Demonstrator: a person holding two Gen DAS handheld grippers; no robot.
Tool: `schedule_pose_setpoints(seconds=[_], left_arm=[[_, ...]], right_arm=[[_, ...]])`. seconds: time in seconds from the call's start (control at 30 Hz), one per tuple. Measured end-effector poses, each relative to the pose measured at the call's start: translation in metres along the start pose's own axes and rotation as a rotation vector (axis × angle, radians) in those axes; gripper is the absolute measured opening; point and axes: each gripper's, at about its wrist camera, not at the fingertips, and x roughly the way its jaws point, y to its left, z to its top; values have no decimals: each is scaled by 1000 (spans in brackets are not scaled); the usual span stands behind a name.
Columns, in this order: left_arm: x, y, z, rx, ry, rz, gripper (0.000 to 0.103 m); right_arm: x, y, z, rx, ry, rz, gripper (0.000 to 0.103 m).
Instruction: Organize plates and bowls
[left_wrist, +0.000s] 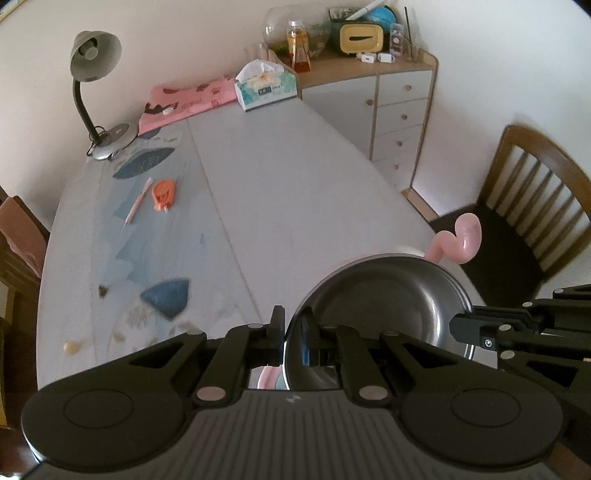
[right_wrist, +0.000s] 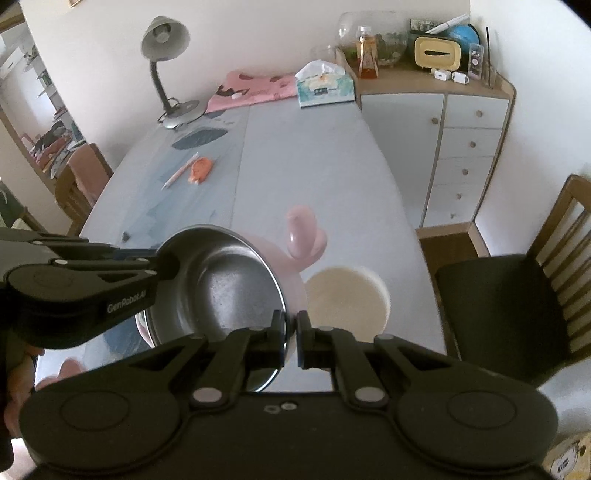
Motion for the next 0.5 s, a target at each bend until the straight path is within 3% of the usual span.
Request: schedule_pose_setpoints(seconds=[0.5], left_arm=[[-37,1,-109,41,63,-39,8]], right_arm=[[-29,42,-100,49,73,4,7]])
